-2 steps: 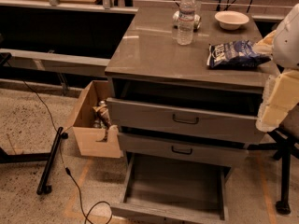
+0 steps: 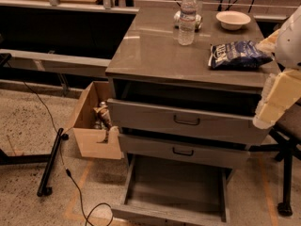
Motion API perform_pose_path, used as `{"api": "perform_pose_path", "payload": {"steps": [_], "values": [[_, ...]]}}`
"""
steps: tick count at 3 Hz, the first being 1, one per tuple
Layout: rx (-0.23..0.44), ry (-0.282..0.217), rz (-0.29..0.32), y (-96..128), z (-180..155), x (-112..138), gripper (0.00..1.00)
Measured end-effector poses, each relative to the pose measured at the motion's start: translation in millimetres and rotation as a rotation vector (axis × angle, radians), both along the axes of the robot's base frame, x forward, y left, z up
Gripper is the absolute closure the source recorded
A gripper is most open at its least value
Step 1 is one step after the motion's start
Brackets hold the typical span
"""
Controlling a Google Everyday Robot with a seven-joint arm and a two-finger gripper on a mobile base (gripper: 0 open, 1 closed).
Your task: Place water bottle into bottom drawer
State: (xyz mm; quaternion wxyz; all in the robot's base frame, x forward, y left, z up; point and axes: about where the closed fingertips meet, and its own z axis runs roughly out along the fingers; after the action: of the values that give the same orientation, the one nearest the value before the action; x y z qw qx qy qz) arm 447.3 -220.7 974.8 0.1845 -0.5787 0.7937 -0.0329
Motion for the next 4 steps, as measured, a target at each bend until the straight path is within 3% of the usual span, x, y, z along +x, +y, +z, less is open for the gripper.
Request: {"api": "perform_pose_path", "payload": {"steps": [2, 3, 4], "values": [[0.296, -0.152, -0.306, -62, -30, 57, 0.0], [0.43, -0.262, -0.394, -81, -32, 94, 0.0], [0.546, -0.395, -0.445, -91, -24, 147, 0.0]]}}
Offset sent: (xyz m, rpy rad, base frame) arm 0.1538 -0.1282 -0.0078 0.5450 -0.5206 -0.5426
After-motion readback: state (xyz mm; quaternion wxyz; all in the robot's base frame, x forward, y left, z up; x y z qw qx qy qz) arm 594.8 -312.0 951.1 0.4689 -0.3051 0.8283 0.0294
